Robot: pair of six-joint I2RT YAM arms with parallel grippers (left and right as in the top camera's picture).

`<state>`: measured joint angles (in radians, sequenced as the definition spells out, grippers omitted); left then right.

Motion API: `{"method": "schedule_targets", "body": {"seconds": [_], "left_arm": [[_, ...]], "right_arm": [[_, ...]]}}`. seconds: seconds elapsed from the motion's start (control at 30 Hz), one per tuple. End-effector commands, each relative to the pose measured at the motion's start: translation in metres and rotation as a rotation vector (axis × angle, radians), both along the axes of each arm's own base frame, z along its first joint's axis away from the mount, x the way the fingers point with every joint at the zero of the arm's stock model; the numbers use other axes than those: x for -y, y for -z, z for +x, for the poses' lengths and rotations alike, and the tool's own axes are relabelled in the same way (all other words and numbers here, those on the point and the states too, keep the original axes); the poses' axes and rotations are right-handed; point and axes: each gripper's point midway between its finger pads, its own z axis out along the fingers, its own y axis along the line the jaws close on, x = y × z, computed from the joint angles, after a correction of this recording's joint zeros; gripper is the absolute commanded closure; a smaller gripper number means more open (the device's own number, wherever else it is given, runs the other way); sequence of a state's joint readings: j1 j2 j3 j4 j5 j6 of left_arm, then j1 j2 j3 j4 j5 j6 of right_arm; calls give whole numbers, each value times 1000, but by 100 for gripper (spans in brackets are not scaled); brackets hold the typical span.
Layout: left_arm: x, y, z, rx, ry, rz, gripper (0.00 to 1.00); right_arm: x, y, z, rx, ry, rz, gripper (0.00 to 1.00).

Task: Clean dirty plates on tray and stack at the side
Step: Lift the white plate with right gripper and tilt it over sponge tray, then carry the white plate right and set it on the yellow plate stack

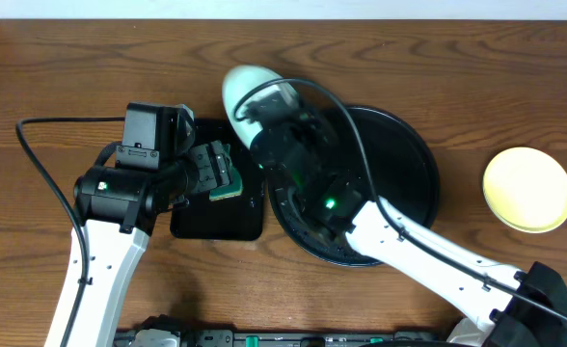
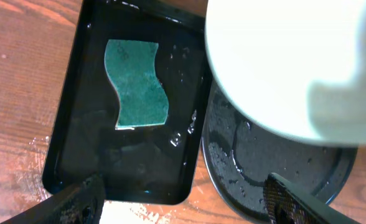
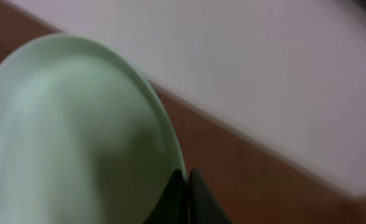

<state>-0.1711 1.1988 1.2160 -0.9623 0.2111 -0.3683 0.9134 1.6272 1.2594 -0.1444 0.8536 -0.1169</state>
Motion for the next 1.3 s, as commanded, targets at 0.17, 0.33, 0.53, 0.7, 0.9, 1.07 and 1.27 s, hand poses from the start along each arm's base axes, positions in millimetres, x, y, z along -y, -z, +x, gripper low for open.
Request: {"method": "schedule_targets", "body": {"seconds": [0.17, 0.33, 0.53, 0.7, 0.9, 1.07, 1.27], "left_arm": [[0, -8, 3, 22, 5, -4, 18], [0, -8, 3, 22, 5, -4, 18], [0, -8, 3, 22, 5, -4, 18], [0, -8, 3, 22, 5, -4, 18], [0, -8, 3, 22, 5, -4, 18], [0, -8, 3, 22, 5, -4, 18], [0, -8, 3, 22, 5, -4, 18]], "right_arm": [[81, 48, 8, -426, 269, 676, 99], [216, 44, 0, -525, 530, 830, 99], [360, 62, -39, -517, 923, 935, 99], [433, 91, -82, -526, 1183, 993, 99], [495, 129, -134, -529, 1450, 997, 99], [515, 168, -156, -557, 1570, 1022, 99], [500, 163, -122, -571, 1341, 1108, 67]]}}
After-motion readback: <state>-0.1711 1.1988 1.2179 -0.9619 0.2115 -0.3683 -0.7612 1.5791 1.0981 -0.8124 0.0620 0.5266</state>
